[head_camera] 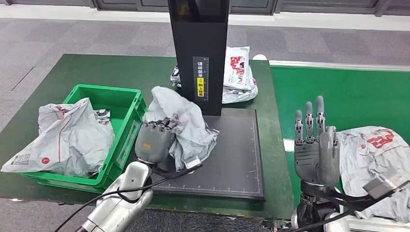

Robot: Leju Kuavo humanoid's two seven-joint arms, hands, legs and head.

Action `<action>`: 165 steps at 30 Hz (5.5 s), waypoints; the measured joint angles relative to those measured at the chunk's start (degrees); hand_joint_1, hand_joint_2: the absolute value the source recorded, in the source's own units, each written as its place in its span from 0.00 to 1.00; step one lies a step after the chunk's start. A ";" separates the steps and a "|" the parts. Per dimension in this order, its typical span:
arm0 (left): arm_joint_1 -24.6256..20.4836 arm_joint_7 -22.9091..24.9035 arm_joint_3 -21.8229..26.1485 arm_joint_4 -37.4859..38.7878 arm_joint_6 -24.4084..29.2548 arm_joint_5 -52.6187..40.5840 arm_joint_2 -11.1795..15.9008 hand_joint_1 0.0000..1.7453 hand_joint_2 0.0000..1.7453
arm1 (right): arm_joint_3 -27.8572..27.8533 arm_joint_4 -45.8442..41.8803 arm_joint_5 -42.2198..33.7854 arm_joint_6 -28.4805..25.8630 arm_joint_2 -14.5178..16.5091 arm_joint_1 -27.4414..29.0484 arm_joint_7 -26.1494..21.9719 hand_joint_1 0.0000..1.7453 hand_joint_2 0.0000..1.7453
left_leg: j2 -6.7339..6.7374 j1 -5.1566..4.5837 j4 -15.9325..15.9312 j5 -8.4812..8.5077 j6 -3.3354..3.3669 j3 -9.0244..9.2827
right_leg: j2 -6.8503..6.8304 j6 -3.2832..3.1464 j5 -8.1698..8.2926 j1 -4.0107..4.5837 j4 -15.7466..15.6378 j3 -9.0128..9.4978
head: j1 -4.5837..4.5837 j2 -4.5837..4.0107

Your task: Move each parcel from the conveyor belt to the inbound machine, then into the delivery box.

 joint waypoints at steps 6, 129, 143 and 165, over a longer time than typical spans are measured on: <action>3.55 -2.62 5.49 -10.99 0.55 0.00 0.60 1.00 1.00 | 0.00 -0.01 0.04 -0.22 0.00 0.78 -0.57 0.00 1.00 | 0.00 -0.01 0.00 -0.05 0.01 -0.17 | -0.01 0.01 -0.02 -0.01 -0.01 -0.17 | 0.00 0.00; 2.94 16.97 32.32 -17.71 -27.50 0.00 27.73 0.00 0.00 | -5.99 1.09 1.62 5.63 2.05 3.14 0.91 0.00 1.00 | 0.26 0.55 -0.01 0.30 -0.61 -0.71 | 0.22 -0.57 0.28 0.40 0.00 -0.93 | 0.01 0.00; 10.65 -21.04 17.30 -16.76 -48.68 4.32 35.61 0.00 0.00 | -5.99 2.61 0.89 6.85 1.40 2.59 -1.16 0.00 1.00 | 0.35 0.52 -0.03 0.19 -0.59 -0.68 | 0.30 -0.60 0.23 0.39 0.01 -0.82 | 0.00 0.00; 5.21 -26.88 23.18 -27.83 -25.22 24.48 18.56 0.00 0.00 | -6.01 3.32 1.46 5.60 0.46 2.99 2.05 0.00 1.00 | 0.07 0.38 0.04 0.21 -0.44 -0.71 | 0.01 -0.46 0.23 0.22 -0.02 -0.82 | 0.00 0.00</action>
